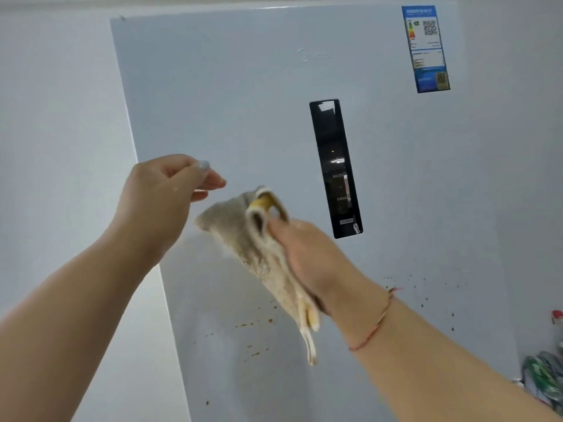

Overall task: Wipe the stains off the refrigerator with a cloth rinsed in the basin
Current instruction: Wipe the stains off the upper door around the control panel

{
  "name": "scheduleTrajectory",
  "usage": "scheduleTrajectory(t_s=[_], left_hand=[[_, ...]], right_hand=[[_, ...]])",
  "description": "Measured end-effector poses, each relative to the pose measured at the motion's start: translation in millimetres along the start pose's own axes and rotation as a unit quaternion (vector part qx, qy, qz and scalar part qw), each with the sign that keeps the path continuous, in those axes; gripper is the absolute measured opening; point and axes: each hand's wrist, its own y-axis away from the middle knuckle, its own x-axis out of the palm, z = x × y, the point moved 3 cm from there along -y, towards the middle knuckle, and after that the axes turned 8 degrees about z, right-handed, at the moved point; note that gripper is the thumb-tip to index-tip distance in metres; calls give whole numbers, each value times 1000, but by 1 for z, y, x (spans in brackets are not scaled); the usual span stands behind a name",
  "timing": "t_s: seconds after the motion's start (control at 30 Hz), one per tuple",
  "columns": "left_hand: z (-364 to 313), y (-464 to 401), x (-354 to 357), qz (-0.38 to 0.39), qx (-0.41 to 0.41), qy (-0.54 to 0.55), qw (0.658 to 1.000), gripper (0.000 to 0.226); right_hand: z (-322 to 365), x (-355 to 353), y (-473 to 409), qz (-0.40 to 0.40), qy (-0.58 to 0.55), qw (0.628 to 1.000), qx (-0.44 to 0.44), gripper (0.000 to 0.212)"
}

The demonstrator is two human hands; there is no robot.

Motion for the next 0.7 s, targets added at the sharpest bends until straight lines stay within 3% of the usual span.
scheduleTrajectory(t_s=[0.07,0.13,0.23,0.3,0.5,0.63,0.7], left_hand=[[-1,3,-3,20,-66,28,997,22],[3,9,-6,52,-160,43,985,21],[9,27,-3,119,-293,59,947,37],[10,36,0,145,-328,104,928,38],[15,36,0,85,-295,221,926,22],[4,31,-1,186,-221,219,932,32],[-5,32,1,253,-197,212,923,33]], right_hand=[[8,-8,4,22,-216,973,75,40],[15,-7,8,44,-351,930,96,42],[19,-3,10,77,-397,910,95,54],[23,2,16,97,-409,903,89,58],[16,15,22,134,-473,866,93,90],[18,25,21,206,-428,877,76,45],[12,21,17,221,-368,900,82,46]])
